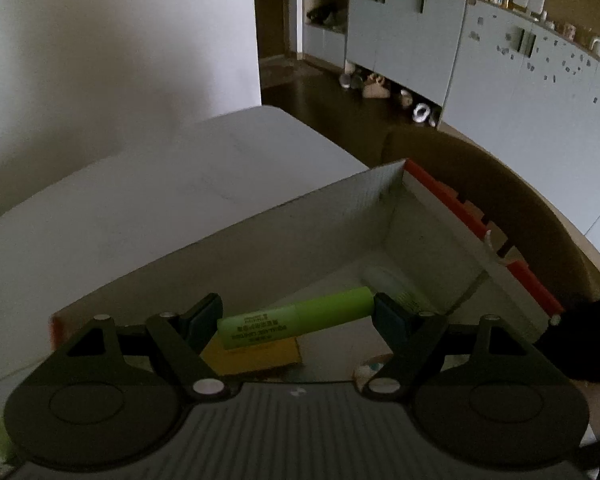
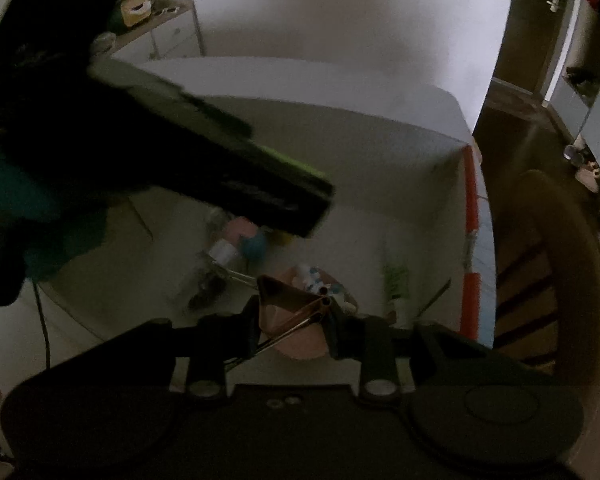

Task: Organize rigid objects
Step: 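Lower both tools into the box and open them to release the items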

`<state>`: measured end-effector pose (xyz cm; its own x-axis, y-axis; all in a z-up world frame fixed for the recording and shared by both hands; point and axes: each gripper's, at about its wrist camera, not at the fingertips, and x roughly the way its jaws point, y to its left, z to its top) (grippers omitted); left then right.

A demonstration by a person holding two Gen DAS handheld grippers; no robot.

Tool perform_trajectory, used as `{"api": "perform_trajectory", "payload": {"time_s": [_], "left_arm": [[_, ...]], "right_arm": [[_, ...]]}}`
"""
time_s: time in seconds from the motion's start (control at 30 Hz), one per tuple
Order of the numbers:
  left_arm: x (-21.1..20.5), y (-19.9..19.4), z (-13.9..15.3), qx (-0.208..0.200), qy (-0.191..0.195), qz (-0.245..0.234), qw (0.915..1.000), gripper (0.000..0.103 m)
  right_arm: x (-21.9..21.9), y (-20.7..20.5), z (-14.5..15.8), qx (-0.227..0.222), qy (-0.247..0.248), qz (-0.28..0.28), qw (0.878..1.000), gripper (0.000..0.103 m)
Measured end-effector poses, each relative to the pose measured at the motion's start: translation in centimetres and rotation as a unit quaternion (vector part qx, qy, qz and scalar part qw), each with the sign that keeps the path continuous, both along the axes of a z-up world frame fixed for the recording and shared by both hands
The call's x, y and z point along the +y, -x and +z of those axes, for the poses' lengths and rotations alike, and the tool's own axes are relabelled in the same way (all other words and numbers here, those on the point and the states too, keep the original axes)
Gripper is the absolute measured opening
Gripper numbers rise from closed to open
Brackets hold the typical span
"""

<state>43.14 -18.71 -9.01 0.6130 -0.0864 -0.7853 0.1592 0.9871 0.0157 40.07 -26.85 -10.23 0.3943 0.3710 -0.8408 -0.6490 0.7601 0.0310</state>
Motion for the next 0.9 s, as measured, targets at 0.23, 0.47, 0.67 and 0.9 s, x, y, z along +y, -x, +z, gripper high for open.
{"api": "perform_trajectory", "payload": {"time_s": [0.23, 0.47, 0.67, 0.9], "left_arm": [[-1.0, -1.6, -1.8, 0.019, -0.003, -0.002, 0.9998, 0.082], [-1.4, -2.3, -3.2, 0.036, -0.008, -0.007, 0.9993, 0.082], [-1.5, -2.7, -4.1, 0.055, -0.014, -0.008, 0.9984, 0.082], [-1.8, -3.1, -4.6, 0.071, -0.023, -0.012, 0.9971, 0.082]], "right_arm": [[0.6, 0.0, -1.2, 0.007, 0.01, 0.005, 1.0, 0.03], [0.7, -0.3, -2.1, 0.01, 0.013, 0.007, 1.0, 0.03], [0.3, -0.5, -2.6, 0.015, 0.013, 0.003, 1.0, 0.032], [0.2, -0.8, -2.4, 0.018, 0.01, -0.006, 1.0, 0.038]]}}
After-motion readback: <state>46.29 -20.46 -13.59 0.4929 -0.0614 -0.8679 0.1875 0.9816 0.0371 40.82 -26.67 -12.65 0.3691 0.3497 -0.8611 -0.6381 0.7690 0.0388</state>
